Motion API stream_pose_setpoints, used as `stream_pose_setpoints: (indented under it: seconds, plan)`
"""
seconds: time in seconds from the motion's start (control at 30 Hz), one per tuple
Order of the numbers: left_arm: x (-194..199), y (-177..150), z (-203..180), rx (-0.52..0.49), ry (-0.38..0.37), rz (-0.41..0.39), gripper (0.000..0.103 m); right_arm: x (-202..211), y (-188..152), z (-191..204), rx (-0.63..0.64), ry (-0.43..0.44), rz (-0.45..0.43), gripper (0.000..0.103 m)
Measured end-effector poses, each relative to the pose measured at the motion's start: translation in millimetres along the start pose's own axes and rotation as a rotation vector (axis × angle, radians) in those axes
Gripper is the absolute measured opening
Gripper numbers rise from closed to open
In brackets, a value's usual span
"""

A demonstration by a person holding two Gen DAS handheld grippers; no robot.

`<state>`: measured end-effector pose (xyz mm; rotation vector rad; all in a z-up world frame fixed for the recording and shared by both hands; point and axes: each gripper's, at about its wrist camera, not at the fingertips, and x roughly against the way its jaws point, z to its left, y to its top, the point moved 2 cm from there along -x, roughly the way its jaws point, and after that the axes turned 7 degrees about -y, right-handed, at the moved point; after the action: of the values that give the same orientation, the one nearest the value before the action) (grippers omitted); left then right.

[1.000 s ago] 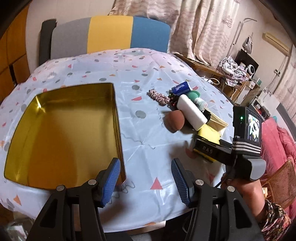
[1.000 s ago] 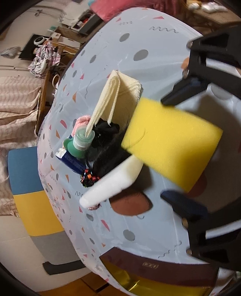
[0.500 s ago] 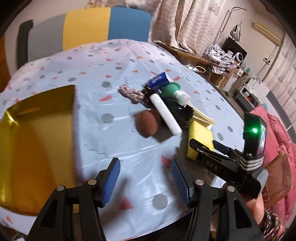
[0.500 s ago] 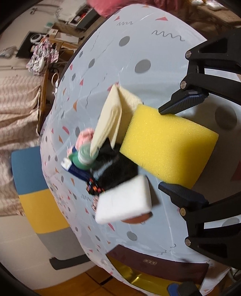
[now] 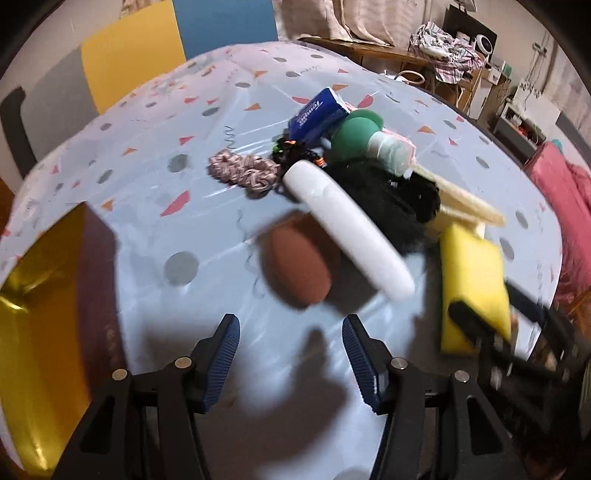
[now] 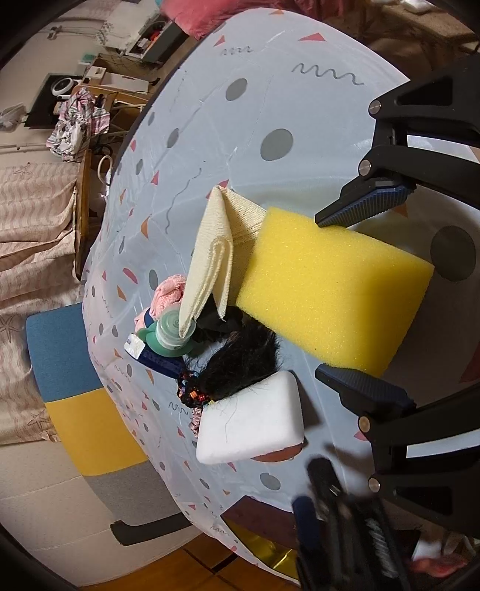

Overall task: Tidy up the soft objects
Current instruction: 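Grasp the brown makeup sponge with the left tool while the right tool holds the yellow sponge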

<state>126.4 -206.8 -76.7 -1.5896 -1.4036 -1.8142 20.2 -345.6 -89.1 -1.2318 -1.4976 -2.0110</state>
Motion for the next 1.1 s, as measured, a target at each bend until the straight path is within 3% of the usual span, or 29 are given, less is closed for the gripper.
stream_pose_setpoints:
  seconds: [0.1,0.23,0.37,0.4,0.43,0.5,0.6,1.1]
  plan:
    - [-9.7,12.9,-1.0,0.000,-0.011,-0.007,0.059,-4.3,-3.1,-1.1,-0.013,0.018,0.025,0.075]
    - [-20.9,24.6,-1.8,-0.035,0.028,-0.034,0.059,-5.0,-5.3,-1.8,-0.019,0.028,0.028,0.075]
    - [-27.6,28.0,3.5,-0.015,-0.024,-0.056,0.059,-5.4,-6.0,-1.7,-0.019,0.034,0.025,0.076]
    - [-29.5,28.2,3.2,-0.010,-0.034,-0.055,0.057,-5.5,-6.2,-1.7,-0.019,0.035,0.024,0.076]
    - [-30.8,27.4,2.9,-0.010,-0.048,-0.055,0.049,-5.6,-6.5,-1.9,-0.021,0.036,0.025,0.076]
    - [-30.8,23.6,0.9,-0.028,-0.084,-0.057,0.041,-6.0,-6.4,-2.1,-0.022,0.037,0.027,0.076]
    - [-23.7,17.3,1.6,-0.042,-0.080,-0.077,0.038,-8.6,-7.3,-3.4,-0.034,0.046,0.038,0.078]
    - [37.2,-34.1,45.5,0.113,-0.149,-0.143,0.037,-9.1,-10.6,1.9,-0.003,0.020,0.016,0.079]
